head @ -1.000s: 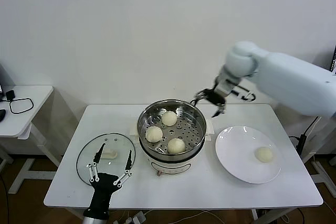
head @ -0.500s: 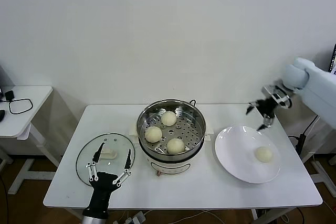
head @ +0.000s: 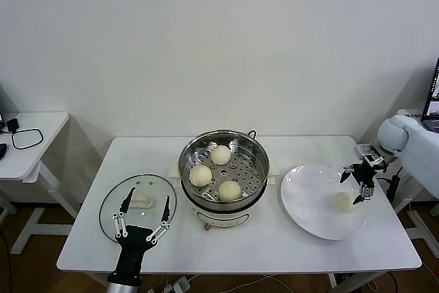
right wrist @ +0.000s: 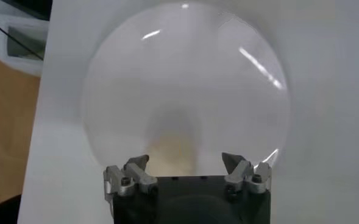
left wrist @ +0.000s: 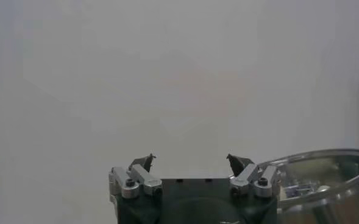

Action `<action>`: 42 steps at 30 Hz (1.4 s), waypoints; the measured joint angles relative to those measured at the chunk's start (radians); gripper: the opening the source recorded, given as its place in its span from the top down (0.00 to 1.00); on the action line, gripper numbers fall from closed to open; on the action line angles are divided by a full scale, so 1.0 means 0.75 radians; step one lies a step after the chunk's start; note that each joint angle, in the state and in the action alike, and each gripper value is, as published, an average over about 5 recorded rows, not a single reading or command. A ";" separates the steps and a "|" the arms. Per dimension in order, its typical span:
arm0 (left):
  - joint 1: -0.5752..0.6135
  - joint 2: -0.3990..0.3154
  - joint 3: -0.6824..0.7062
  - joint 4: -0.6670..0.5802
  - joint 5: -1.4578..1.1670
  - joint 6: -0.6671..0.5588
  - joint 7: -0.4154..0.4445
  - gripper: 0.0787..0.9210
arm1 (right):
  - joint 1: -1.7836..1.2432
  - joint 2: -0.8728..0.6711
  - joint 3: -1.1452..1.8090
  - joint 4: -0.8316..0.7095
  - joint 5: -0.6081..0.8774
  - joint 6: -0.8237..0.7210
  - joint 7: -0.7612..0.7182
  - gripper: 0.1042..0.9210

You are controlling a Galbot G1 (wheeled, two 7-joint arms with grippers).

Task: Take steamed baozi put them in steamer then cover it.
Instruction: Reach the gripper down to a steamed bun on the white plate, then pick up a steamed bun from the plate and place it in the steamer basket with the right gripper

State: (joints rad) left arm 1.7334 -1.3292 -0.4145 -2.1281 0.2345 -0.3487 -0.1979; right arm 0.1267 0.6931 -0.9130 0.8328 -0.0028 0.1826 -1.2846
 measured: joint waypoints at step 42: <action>-0.030 0.013 -0.006 -0.017 -0.077 0.038 0.001 0.12 | 0.268 0.059 -0.206 0.112 0.137 -0.066 -0.020 0.36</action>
State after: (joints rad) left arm 1.7111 -1.3197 -0.4193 -2.1405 0.1770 -0.3199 -0.1970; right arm 0.3273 0.7373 -1.0676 0.9166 0.0998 0.1331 -1.2995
